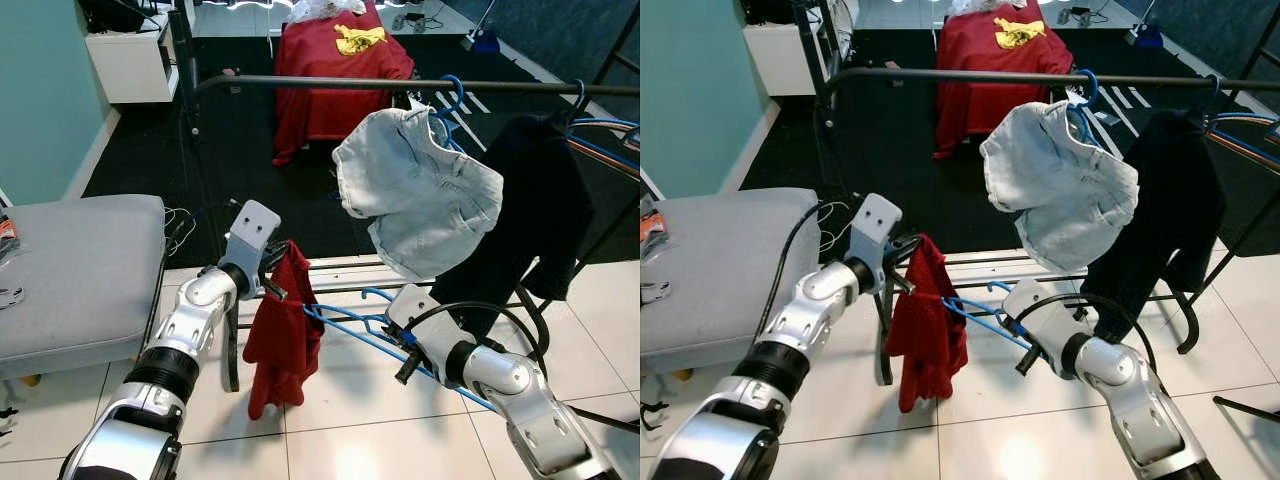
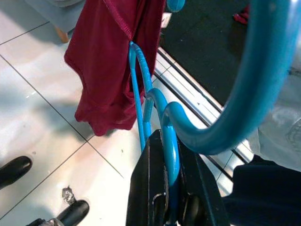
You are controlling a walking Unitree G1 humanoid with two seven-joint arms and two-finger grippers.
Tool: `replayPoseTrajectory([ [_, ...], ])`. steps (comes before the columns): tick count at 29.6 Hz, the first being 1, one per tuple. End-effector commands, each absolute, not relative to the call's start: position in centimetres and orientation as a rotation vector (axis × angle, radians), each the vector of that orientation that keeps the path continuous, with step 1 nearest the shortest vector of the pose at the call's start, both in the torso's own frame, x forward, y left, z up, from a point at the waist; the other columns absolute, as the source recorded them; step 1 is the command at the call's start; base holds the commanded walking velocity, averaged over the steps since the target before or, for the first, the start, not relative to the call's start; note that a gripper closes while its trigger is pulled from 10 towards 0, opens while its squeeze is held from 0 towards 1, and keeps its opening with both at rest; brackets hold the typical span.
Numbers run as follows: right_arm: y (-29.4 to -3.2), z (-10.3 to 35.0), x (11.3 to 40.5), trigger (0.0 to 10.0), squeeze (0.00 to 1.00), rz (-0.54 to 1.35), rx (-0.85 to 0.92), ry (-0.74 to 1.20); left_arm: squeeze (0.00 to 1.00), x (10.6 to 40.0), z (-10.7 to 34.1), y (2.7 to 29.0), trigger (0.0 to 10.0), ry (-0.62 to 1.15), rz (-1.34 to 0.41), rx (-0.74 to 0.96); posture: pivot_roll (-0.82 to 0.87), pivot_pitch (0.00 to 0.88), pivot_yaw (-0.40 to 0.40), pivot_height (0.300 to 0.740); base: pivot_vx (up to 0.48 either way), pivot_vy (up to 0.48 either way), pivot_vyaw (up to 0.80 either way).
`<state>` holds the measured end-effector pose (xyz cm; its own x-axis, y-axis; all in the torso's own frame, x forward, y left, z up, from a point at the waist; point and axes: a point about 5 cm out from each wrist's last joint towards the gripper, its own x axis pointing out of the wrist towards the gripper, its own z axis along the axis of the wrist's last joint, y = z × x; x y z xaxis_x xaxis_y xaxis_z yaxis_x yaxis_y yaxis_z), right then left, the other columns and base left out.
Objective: Hang hanger
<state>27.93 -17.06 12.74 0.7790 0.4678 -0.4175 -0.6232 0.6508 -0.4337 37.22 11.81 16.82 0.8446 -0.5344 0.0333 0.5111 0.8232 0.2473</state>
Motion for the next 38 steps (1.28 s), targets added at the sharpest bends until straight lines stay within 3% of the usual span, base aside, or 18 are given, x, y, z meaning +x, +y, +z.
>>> replayPoseTrajectory([
  [1,-17.2,12.4,28.0,10.0,0.00,0.621,-0.598,0.279,0.00,36.9,16.8,11.8,10.0,-0.106,-0.576,0.222,-0.08,0.119,-0.007,0.740,0.000,0.000,0.00],
  [15,-17.6,13.4,28.6,10.0,0.00,0.590,-0.625,0.243,0.00,35.4,15.9,10.7,10.0,-0.098,-0.759,0.340,-0.08,0.113,-0.007,0.740,0.000,0.000,0.00],
  [23,-17.6,11.8,28.0,10.0,0.00,0.700,-0.635,0.338,0.00,34.5,16.7,9.4,10.0,-0.148,-0.830,0.342,-0.08,0.118,-0.008,0.740,0.000,0.000,0.00],
  [31,-17.8,11.4,27.9,10.0,0.00,0.693,-0.633,0.356,0.00,33.8,17.4,8.4,10.0,-0.177,-0.909,0.330,-0.08,0.121,-0.008,0.740,0.000,0.000,0.00],
  [34,-18.2,10.8,28.0,10.0,0.00,0.668,-0.606,0.377,0.00,32.3,18.2,7.5,10.0,-0.210,-1.059,0.315,-0.08,0.123,-0.007,0.740,0.000,0.000,0.00],
  [38,-18.3,10.5,27.9,10.0,0.00,0.665,-0.605,0.388,0.00,31.8,18.2,7.4,10.0,-0.198,-1.120,0.322,-0.08,0.125,-0.006,0.740,0.000,0.000,0.00],
])
